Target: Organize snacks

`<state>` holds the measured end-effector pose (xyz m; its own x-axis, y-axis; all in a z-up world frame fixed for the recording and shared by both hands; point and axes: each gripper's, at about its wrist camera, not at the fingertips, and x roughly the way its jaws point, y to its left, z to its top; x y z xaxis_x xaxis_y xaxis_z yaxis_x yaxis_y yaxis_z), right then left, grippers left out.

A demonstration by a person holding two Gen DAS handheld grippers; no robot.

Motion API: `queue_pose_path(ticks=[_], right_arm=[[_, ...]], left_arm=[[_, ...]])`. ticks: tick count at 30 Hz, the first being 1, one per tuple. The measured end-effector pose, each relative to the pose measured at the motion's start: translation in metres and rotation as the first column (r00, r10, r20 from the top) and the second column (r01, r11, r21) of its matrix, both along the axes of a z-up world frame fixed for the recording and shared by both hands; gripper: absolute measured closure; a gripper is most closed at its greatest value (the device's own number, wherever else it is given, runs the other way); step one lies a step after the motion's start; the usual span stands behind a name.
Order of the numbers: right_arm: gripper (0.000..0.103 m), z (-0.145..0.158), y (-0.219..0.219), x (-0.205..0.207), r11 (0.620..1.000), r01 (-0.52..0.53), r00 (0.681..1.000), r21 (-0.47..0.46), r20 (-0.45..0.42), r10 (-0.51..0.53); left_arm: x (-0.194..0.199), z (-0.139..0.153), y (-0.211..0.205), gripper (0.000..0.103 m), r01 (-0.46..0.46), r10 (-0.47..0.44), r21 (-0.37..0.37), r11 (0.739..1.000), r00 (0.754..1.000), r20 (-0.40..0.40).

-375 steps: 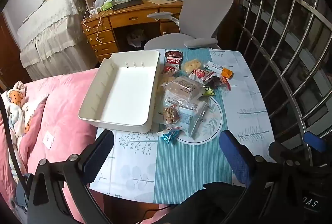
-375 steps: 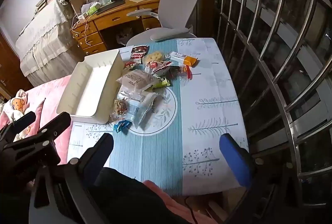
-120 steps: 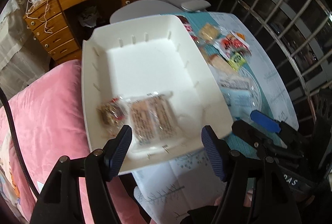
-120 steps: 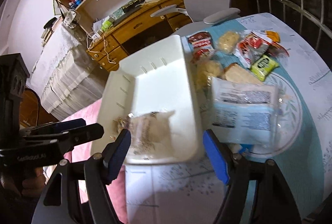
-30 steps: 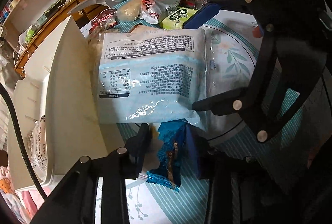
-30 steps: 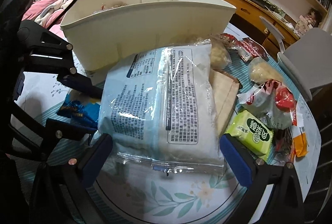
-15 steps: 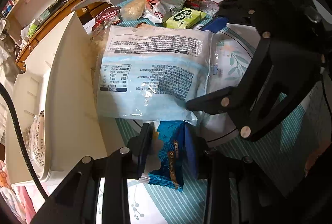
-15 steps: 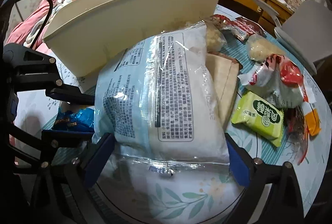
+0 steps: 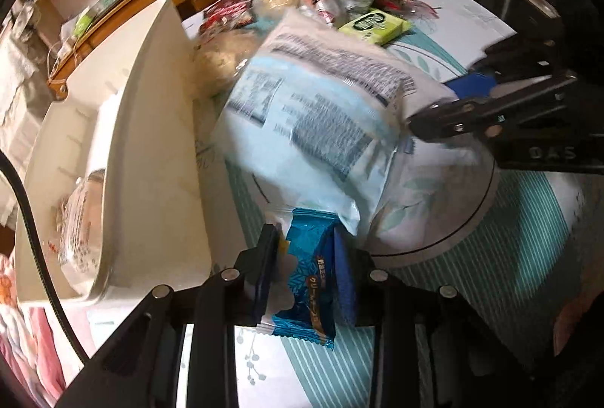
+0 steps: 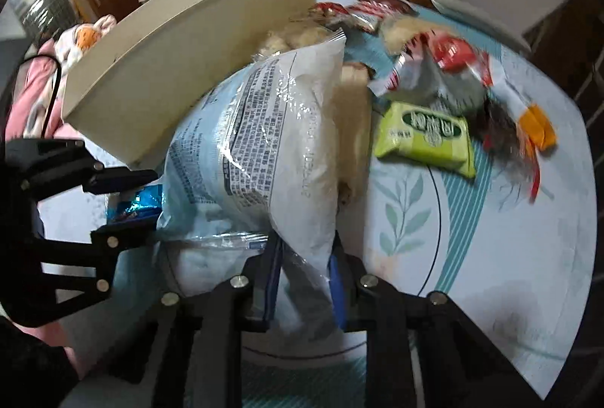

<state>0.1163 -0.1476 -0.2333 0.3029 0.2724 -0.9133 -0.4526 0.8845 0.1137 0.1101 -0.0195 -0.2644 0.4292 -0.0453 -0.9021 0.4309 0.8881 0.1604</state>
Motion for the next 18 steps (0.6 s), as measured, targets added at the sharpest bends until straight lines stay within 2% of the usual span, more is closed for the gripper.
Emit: queue_pose_path(ticks=[4,9,18], right_arm=[[0.088,0.004,-0.003,-0.006,0.999,0.03,0.999,0.021,-0.035,-0.029],[0.093,0.014,-0.004,-0.013,0.998,0.034,0.999,0.043,-0.044,-0.032],[0.096,0.048,-0.011,-0.033,0.99,0.095,0.995,0.108,-0.044,-0.091]], left_arm=[[-0.003,0.002,0.003,0.075,-0.039,0.039,0.011,0.999,0.999,-0.012],[-0.011,0.01,0.01,0.076,-0.091,0.091,-0.014,0.996,0.995,-0.028],[-0.027,0.036,0.017,0.076,-0.137,0.136,-0.059,0.989,0.991,-0.014]])
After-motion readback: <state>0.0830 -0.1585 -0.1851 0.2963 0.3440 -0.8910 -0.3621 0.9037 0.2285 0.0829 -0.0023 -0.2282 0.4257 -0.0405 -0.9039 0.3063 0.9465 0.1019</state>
